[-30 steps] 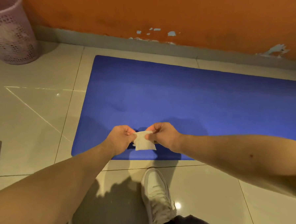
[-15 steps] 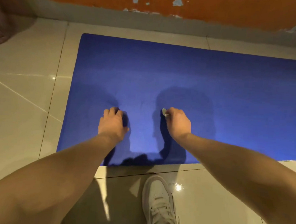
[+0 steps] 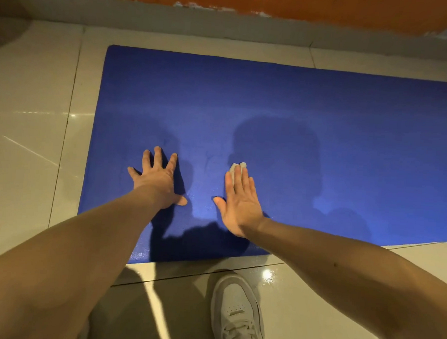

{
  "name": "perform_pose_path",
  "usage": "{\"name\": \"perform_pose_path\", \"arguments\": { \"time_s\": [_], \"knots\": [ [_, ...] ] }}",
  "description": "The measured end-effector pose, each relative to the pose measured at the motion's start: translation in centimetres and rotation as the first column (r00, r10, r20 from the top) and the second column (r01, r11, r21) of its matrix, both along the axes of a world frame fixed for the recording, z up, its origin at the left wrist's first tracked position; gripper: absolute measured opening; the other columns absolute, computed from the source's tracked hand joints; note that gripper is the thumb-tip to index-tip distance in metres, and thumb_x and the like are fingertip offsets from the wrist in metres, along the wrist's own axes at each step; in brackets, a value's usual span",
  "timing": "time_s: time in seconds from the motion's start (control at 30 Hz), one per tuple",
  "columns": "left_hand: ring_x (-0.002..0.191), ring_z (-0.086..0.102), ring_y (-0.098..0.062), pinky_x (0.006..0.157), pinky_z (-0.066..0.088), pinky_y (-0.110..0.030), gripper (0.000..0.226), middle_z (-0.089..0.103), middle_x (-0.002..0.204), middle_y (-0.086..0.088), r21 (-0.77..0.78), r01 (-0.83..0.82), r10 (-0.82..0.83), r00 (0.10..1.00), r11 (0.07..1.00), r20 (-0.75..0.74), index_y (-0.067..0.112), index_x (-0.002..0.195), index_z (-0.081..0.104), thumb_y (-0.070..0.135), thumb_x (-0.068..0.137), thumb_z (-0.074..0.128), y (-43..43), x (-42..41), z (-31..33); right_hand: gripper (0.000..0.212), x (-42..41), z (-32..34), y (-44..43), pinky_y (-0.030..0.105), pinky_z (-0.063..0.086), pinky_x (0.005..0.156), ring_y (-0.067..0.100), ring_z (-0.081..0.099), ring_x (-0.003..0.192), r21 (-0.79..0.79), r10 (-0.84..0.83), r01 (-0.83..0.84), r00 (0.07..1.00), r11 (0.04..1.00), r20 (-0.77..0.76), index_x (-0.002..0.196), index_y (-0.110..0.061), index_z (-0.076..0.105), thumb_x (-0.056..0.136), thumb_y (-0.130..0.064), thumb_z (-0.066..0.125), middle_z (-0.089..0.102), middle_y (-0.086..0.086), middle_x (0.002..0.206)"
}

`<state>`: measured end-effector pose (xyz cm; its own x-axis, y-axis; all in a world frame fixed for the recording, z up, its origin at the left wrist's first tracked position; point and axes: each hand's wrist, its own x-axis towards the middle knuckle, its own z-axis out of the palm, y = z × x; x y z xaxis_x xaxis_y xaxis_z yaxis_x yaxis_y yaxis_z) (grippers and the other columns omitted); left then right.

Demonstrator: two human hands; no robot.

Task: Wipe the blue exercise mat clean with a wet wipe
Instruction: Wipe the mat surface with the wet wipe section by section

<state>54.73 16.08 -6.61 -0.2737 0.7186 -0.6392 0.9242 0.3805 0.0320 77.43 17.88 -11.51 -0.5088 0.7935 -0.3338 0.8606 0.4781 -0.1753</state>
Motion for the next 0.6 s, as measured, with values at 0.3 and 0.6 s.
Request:
{"name": "perform_pose_path", "arguments": {
  "time_s": [0.3, 0.6],
  "knots": [
    [0.15, -0.022, -0.036, 0.119, 0.007, -0.067, 0.133, -0.028, 0.162, -0.005, 0.01, 0.012, -0.012, 1.0, 1.0, 0.002, 0.035, 0.156, -0.018, 0.072, 0.069, 0.075, -0.2, -0.3, -0.4, 0.075, -1.2, -0.6, 3.2, 0.046, 0.005, 0.128, 0.024, -0.009, 0.157, 0.056, 0.294, -0.29, 0.952, 0.955, -0.087, 0.163, -0.008, 0.003, 0.107, -0.042, 0.038, -0.002, 0.011, 0.171],
    [0.151, -0.02, -0.037, 0.119, 0.009, -0.065, 0.132, -0.028, 0.162, -0.005, -0.018, 0.049, -0.05, 0.998, 0.999, -0.024, 0.034, 0.155, -0.021, 0.078, 0.07, 0.069, 0.0, -0.3, 0.0, 0.073, -0.3, -0.5, 7.3, 0.044, -0.006, 0.127, 0.029, -0.023, 0.154, 0.012, -0.154, 0.155, 0.987, 0.988, -0.037, 0.159, 0.0, -0.011, 0.109, -0.042, 0.022, -0.018, 0.016, 0.168]
  ]
}}
